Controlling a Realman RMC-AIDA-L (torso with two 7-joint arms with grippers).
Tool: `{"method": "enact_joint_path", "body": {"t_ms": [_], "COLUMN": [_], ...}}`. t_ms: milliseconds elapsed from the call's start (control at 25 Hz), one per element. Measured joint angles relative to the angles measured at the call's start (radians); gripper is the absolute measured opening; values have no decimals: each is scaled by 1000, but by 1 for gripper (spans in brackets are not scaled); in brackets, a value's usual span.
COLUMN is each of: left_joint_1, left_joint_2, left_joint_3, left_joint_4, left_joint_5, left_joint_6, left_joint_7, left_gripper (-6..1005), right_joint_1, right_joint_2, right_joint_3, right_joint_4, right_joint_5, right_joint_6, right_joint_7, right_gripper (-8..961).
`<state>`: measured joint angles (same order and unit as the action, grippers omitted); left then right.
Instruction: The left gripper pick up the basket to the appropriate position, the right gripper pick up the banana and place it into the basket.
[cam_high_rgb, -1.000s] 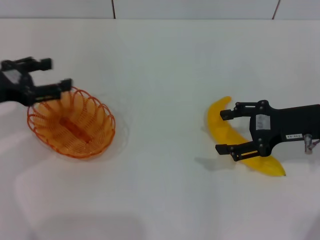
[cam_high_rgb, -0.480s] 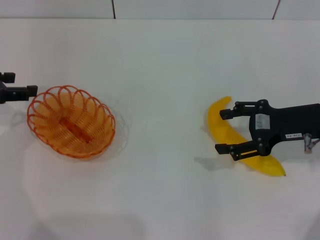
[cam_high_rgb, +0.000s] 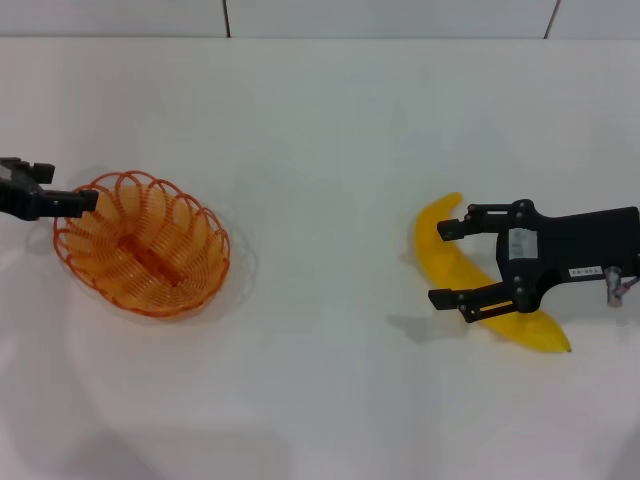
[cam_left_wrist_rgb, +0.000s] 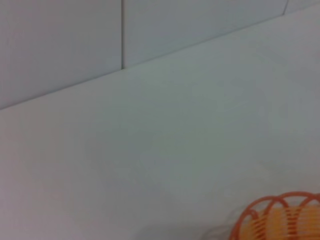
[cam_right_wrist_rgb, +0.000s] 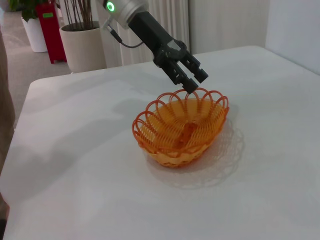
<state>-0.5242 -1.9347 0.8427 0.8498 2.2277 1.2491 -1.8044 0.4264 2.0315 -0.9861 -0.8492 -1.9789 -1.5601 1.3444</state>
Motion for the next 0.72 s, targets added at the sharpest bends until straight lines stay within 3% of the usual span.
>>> {"method": "enact_joint_path", "body": {"t_ms": [480, 720], "left_joint_1": [-21, -44], "left_joint_2": [-25, -26], "left_joint_3": [6, 6], "left_joint_4": [-25, -73], "left_joint_5": [19, 32], "left_joint_6": [-46, -50], "left_joint_7": [36, 45], "left_gripper": [752, 746], "right_joint_1": [8, 8], "right_joint_2": [1, 1], "right_joint_3": [-3, -3], "right_joint_4": [1, 1], "right_joint_5": [-2, -3], "right_joint_6": [0, 0], "right_joint_7": [3, 4], "right_gripper": [893, 893]}}
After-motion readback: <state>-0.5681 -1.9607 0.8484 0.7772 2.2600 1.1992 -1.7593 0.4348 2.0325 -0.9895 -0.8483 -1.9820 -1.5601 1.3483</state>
